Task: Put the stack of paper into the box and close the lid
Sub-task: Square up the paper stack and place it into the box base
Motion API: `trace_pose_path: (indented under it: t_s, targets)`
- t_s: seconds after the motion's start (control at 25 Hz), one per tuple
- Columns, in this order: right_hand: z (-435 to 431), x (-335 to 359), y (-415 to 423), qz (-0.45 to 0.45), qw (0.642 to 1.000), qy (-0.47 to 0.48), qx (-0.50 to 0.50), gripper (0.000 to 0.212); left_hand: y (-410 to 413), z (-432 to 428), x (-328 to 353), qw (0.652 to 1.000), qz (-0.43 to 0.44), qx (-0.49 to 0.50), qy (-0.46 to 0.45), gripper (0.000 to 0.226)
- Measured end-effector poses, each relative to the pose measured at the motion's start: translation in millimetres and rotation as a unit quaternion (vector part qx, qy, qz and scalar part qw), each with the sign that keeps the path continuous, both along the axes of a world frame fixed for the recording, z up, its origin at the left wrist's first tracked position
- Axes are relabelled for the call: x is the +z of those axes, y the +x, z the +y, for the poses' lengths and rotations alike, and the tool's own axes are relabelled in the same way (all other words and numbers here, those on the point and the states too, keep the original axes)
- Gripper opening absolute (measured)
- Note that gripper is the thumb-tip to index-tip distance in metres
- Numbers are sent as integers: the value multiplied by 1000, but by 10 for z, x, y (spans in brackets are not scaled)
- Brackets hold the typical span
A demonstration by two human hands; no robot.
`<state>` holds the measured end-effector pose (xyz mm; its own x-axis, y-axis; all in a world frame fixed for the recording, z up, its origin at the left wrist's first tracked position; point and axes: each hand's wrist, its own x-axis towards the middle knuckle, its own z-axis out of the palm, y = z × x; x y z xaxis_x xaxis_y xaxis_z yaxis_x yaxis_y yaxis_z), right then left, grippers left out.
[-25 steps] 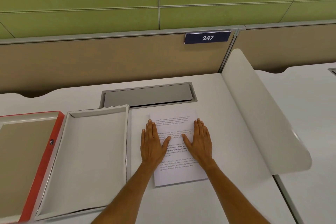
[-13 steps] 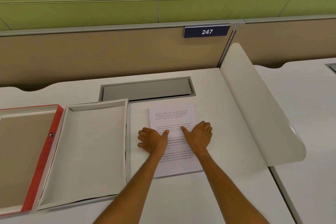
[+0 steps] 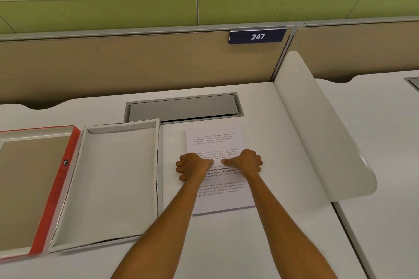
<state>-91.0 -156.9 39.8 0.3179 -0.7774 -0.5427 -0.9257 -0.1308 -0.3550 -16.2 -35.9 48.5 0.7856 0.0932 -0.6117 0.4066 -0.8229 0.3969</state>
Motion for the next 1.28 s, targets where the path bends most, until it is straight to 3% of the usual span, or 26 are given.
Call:
trace_pose_path:
  t_s: [0.16, 0.36, 0.48, 0.64, 0.76, 0.92, 1.08, 1.28]
  targets:
    - [-29, 36, 26, 13, 1000, 17, -20, 103, 48, 65, -20, 1000, 0, -7, -6, 94]
    - [-10, 63, 30, -5, 999, 19, -25, 91, 71, 103, -44, 999, -8, -52, -1, 76]
    - [11, 61, 22, -17, 1000, 11, -11, 96, 60, 120, -70, 998, -27, -63, 1, 73]
    - [-11, 59, 3, -87, 993, 62, -40, 97, 38, 128, -123, 996, -31, -53, -57, 74]
    - [-80, 11, 4, -78, 993, 79, -50, 99, 74, 163, -225, 995, -35, -33, -91, 77]
    - [-71, 63, -22, -72, 995, 55, -38, 75, 36, 184, -80, 994, -41, -19, -101, 74]
    - [20, 150, -57, -142, 987, 70, -38, 41, -32, 166, -96, 989, -62, -19, -133, 66]
    - [77, 240, -137, -184, 979, 68, -52, 42, -67, 219, 19, 984, -57, 2, -169, 59]
